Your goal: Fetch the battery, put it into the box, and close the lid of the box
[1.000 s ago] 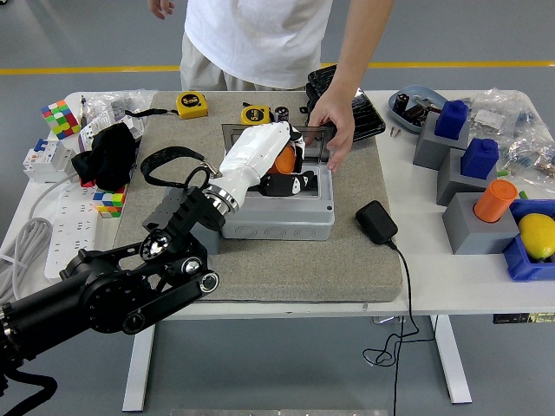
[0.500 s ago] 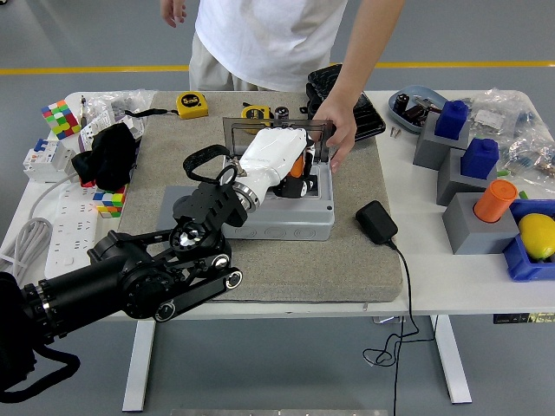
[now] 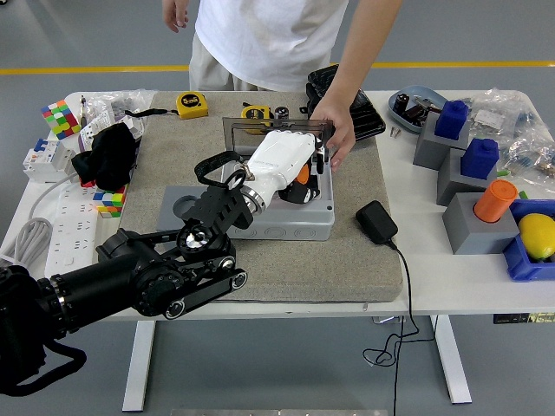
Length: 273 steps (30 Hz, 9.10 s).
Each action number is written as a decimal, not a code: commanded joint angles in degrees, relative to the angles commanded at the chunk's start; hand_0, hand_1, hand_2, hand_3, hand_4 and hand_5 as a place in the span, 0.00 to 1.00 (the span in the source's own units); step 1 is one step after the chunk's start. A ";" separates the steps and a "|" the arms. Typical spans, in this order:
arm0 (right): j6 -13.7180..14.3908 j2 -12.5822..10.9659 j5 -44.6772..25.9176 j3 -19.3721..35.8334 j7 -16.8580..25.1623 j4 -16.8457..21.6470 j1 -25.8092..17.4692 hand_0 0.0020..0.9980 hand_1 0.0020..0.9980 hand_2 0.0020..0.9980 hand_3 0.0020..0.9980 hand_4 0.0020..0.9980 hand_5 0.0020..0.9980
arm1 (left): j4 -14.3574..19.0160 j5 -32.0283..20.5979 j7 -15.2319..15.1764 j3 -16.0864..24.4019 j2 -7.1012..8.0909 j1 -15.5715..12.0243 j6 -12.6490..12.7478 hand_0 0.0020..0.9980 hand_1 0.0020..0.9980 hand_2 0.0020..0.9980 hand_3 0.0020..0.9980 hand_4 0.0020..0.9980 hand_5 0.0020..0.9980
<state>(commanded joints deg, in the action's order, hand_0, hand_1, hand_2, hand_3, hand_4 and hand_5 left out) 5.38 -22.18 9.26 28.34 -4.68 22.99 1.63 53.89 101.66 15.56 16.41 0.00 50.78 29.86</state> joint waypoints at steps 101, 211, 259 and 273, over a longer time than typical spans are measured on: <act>-0.23 -0.19 0.80 1.22 0.00 0.62 -1.21 0.63 0.65 0.66 0.58 1.00 0.56 | 13.64 1.44 10.99 8.80 7.65 -0.39 -12.93 0.84 0.87 0.84 0.84 0.98 0.65; 0.34 0.49 -0.32 -0.30 -0.12 -0.55 0.49 0.63 0.65 0.66 0.58 0.99 0.56 | 28.00 -20.29 -8.56 52.42 8.97 -35.68 -4.93 0.67 0.75 0.74 0.73 0.92 0.55; 0.48 1.01 -1.79 -2.21 -0.20 -1.03 1.96 0.63 0.65 0.66 0.57 0.98 0.56 | 30.44 -18.63 -6.87 55.10 8.66 -38.02 -5.24 0.66 0.73 0.73 0.72 0.91 0.54; 0.47 1.04 -1.82 -2.25 -0.21 -1.05 2.16 0.63 0.65 0.66 0.57 0.98 0.56 | 30.93 -18.55 -6.22 54.99 8.64 -37.72 -5.26 0.65 0.73 0.73 0.72 0.91 0.54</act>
<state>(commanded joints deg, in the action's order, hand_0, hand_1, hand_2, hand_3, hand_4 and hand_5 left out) 5.85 -21.14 7.44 26.10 -4.89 21.95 3.79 84.82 83.11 9.34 71.40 8.64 13.06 24.60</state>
